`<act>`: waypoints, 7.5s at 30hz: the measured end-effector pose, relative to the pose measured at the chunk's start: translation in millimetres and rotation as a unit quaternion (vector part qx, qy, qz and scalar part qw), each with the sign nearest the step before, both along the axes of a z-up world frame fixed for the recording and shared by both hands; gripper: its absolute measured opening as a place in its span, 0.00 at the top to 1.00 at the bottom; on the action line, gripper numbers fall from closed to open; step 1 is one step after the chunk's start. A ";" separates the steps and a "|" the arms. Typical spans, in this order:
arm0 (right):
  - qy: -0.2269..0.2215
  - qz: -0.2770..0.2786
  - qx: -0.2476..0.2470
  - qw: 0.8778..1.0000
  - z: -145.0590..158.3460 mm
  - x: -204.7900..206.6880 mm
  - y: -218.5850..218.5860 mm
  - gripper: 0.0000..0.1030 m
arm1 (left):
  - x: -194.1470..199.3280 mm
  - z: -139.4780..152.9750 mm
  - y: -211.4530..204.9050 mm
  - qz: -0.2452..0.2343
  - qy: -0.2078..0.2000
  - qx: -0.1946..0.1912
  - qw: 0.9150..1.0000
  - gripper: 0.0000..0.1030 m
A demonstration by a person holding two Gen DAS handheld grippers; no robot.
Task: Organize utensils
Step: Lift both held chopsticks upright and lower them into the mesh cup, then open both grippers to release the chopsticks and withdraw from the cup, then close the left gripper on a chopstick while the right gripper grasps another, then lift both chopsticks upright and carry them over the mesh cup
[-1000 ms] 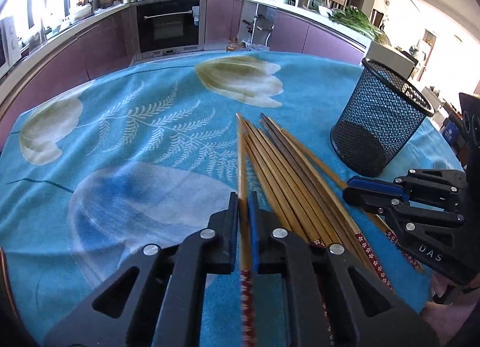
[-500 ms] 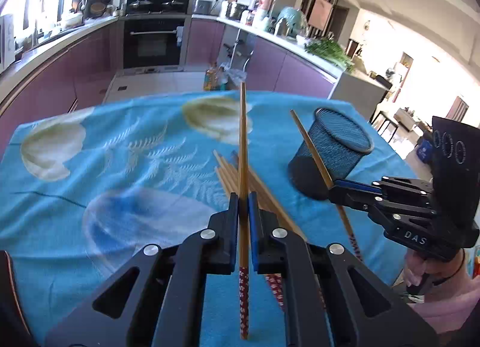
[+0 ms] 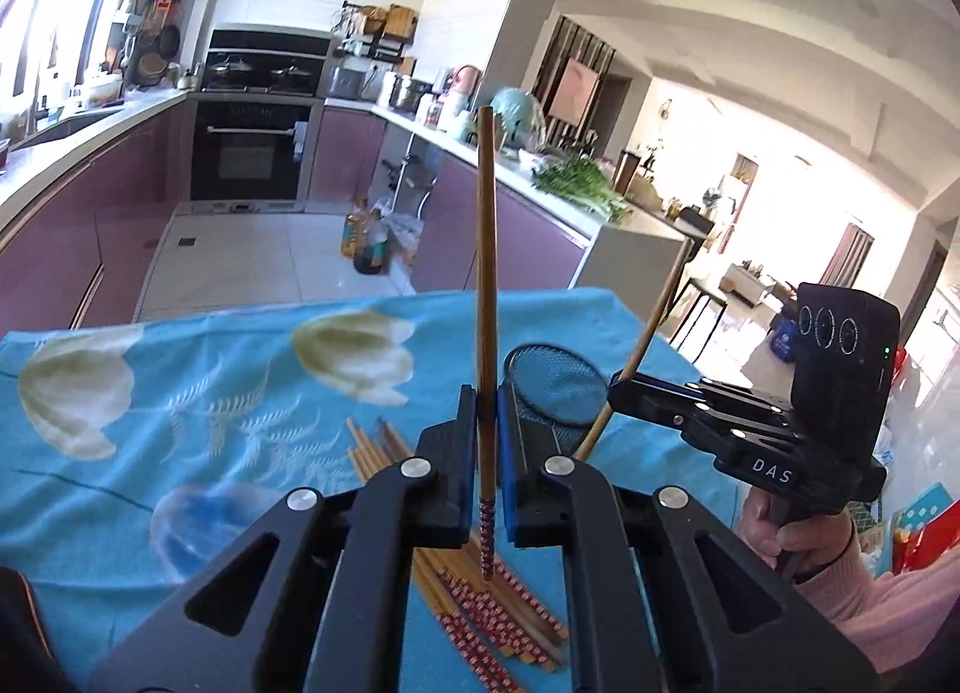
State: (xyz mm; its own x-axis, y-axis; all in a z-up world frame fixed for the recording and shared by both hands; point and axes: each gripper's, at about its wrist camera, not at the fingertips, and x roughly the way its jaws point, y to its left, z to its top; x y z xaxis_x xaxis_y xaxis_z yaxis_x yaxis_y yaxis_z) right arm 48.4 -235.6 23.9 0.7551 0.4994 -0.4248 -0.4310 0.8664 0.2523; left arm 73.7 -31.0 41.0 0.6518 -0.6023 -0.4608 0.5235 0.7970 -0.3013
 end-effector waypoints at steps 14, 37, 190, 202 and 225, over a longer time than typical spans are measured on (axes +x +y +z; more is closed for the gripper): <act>-0.075 -0.026 -0.009 0.997 53.0 21.9 -35.9 0.94 | 30.5 65.2 -47.5 -0.022 -0.057 -0.029 0.998 0.93; -0.033 -0.053 -0.020 0.998 25.2 65.4 -45.6 0.94 | 83.9 -19.2 -113.0 -0.041 0.016 0.030 0.999 0.93; 0.110 0.049 -0.060 0.991 -65.9 34.1 46.7 0.94 | 38.0 -102.7 -17.5 0.004 0.110 0.097 0.989 0.93; 0.026 0.019 -0.021 0.999 -10.1 16.3 6.9 0.94 | 13.1 -21.5 -9.4 -0.023 0.026 0.032 0.999 0.93; -0.057 -0.048 -0.043 0.996 36.4 40.6 -40.4 0.95 | 54.3 41.0 -94.5 -0.050 -0.046 0.022 0.997 0.93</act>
